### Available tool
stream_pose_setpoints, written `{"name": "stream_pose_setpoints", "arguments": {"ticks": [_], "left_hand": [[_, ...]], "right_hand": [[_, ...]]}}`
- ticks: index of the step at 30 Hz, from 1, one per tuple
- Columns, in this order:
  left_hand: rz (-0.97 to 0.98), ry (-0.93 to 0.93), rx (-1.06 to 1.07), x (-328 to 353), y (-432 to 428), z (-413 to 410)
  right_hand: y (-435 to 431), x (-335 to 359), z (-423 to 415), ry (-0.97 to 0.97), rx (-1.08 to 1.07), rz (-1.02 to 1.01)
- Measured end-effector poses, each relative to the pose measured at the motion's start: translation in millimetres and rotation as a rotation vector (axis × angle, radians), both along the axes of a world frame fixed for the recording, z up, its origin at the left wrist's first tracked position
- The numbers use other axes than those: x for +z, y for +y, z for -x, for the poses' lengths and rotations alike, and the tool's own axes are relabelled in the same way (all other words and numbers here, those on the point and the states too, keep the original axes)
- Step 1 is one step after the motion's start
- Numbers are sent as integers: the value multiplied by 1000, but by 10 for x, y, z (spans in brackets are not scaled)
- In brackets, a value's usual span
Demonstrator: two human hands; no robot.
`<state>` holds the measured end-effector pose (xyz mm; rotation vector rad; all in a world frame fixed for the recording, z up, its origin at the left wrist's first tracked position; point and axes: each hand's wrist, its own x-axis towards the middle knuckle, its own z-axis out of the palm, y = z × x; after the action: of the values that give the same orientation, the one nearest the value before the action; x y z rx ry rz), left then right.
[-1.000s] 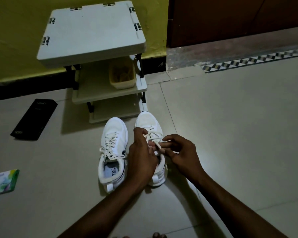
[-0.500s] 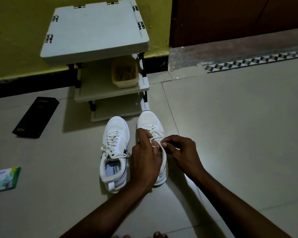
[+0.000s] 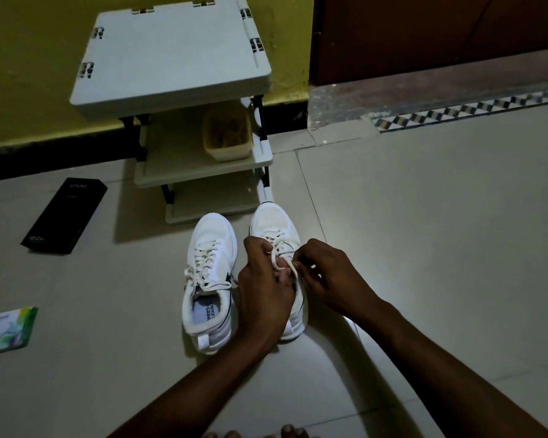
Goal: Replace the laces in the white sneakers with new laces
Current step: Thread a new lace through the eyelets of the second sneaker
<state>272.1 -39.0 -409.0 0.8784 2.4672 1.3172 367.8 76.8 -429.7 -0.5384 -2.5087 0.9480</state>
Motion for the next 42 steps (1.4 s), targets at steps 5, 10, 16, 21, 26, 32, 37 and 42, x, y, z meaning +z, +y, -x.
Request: {"name": "stream_pose_setpoints", "arguments": {"ticks": [5, 10, 16, 21, 26, 32, 37, 42], "left_hand": [[11, 40, -37, -12, 1, 1], [35, 31, -61, -43, -35, 5], [77, 18, -62, -41, -51, 30], [102, -3, -95, -24, -33, 32], [117, 38, -115, 15, -26, 29], [84, -46, -132, -8, -31, 49], [18, 196, -130, 64, -81, 30], [139, 186, -110, -4, -86, 145]], "right_hand": [[6, 28, -10, -103, 85, -173], [32, 68, -24, -229, 112, -269], [74, 52, -120, -199, 77, -279], [114, -86, -235, -89, -64, -190], [-82, -154, -144, 131, -280, 356], [-102, -104, -60, 147, -269, 527], [-112, -145, -39, 151, -269, 451], [-178, -155, 5, 186, -269, 314]]}}
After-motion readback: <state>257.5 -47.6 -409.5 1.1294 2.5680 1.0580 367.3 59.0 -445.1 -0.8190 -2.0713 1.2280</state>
